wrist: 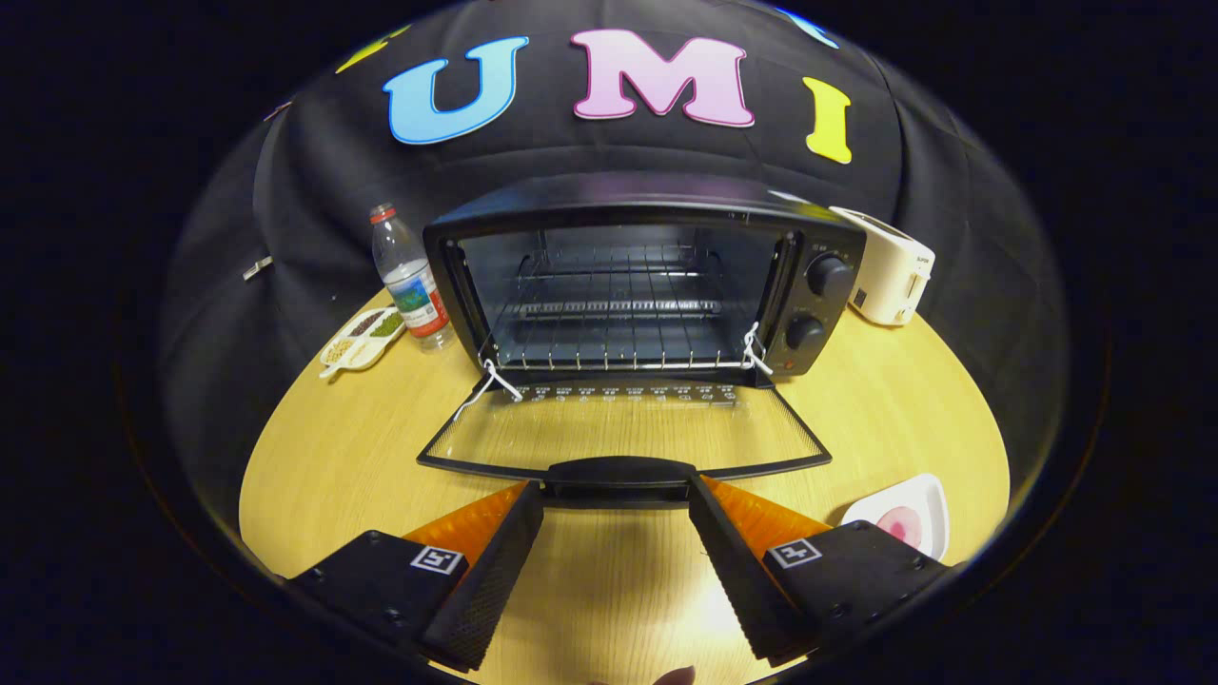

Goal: Open the toaster oven, put the food inside, and close the toaster oven door.

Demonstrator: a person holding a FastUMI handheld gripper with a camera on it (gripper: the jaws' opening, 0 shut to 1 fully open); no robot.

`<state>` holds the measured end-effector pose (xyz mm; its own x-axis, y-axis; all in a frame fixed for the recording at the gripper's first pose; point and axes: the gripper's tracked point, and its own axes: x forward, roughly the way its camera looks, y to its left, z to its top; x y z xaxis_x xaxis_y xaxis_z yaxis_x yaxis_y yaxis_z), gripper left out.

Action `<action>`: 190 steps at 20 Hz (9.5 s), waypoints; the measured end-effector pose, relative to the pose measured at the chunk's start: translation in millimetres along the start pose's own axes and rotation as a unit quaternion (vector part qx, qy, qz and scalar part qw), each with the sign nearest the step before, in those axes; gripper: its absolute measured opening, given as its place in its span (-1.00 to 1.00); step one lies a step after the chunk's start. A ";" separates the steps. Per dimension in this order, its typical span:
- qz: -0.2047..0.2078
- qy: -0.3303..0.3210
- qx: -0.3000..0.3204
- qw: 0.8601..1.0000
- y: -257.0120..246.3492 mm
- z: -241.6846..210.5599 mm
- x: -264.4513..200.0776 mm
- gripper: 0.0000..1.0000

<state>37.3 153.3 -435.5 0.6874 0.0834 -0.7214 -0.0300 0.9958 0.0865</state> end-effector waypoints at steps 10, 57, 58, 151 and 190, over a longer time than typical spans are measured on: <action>-0.005 0.011 0.001 1.000 -26.4 0.5 -51.5 1.00; 0.161 0.331 0.258 0.893 -314.8 -84.5 -61.1 -0.90; 0.166 0.324 0.272 0.891 -312.4 -80.5 -68.2 -0.89; -0.043 0.147 0.015 0.988 -8.4 -55.6 38.3 0.98; -0.033 -0.307 0.037 0.950 -69.3 235.9 -255.3 0.98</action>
<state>35.1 54.0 -95.3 0.9806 -0.0402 -0.1920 0.0638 0.9909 0.1183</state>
